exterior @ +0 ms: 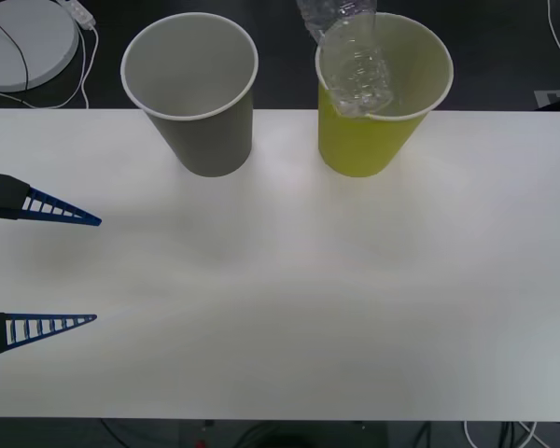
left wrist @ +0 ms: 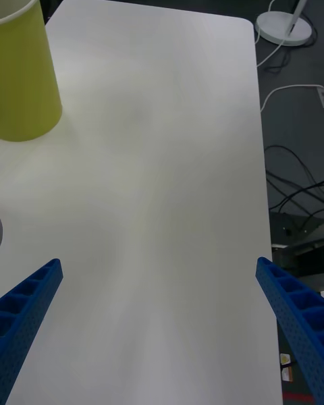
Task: Put the can into the green bin and the plastic bottle into the gray bin
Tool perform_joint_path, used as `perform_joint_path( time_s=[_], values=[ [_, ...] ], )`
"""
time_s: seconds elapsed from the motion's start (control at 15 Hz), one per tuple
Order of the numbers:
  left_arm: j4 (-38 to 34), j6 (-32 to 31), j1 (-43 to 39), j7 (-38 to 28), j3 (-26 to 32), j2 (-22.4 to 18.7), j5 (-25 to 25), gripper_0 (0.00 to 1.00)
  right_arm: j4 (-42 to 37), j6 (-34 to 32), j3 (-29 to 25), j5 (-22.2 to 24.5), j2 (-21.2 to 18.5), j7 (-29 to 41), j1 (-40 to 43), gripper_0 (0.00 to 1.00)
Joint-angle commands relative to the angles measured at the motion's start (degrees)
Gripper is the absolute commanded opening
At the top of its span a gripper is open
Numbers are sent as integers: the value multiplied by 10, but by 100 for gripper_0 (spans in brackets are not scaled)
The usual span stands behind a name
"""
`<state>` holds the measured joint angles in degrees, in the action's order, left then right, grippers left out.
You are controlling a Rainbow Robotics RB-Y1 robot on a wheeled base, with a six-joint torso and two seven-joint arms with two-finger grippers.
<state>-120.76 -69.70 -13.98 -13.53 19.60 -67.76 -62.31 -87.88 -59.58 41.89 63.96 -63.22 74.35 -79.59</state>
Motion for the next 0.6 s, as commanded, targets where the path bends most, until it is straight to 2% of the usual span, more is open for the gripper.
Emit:
perform_joint_path(
  time_s=[0.07,0.4,0.6],
  values=[
    [0,0,0,0,0,0,0,100,52,1,29,7,39,0,-41,0],
    [0,0,0,0,0,0,0,100,184,1,87,14,130,0,-130,0],
    [0,0,0,0,0,0,0,100,264,1,89,58,197,0,-160,0]
  ],
)
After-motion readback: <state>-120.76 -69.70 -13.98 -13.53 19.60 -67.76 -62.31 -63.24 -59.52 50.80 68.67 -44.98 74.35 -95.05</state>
